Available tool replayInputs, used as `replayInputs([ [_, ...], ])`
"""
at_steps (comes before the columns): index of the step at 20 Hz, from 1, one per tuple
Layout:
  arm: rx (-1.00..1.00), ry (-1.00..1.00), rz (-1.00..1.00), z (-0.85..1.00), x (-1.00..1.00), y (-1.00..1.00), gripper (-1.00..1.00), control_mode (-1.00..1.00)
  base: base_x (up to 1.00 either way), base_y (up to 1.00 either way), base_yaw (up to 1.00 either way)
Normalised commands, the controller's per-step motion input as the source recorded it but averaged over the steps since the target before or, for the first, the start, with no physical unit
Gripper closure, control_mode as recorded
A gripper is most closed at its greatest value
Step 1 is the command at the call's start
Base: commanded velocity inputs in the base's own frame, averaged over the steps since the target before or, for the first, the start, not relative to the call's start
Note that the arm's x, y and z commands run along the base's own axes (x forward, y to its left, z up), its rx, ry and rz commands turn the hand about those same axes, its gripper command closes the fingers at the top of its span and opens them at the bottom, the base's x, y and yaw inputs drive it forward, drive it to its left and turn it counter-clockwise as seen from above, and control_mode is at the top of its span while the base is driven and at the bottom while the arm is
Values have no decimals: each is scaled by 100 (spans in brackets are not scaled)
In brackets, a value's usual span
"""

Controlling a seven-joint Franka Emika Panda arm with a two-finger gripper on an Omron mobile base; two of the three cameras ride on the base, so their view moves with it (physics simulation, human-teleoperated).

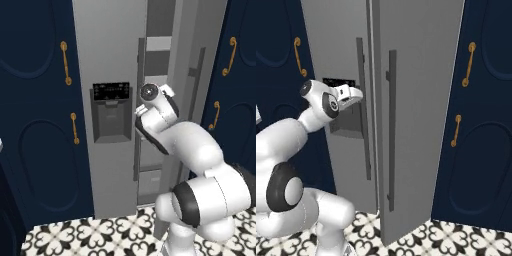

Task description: Take the strawberry from the fridge and place it on top of the pancake, located on the dining counter.

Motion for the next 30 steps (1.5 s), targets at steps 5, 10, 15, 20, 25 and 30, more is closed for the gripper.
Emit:
replayInputs([
  [5, -10, 3, -8, -3, 75, -10, -100, -100, 0, 0, 0],
  [10, -10, 6, -8, -18, 82, -3, -100, -100, 0, 0, 0],
  [15, -6, 1, -9, -10, 46, -40, -100, -100, 0, 0, 0],
  [20, -3, 0, -9, 0, 2, -74, -100, -100, 0, 0, 0],
  [25, -2, -1, -9, 0, -2, -84, -100, -100, 0, 0, 0],
  [30, 0, -10, -7, 0, -41, -86, -100, -100, 0, 0, 0],
])
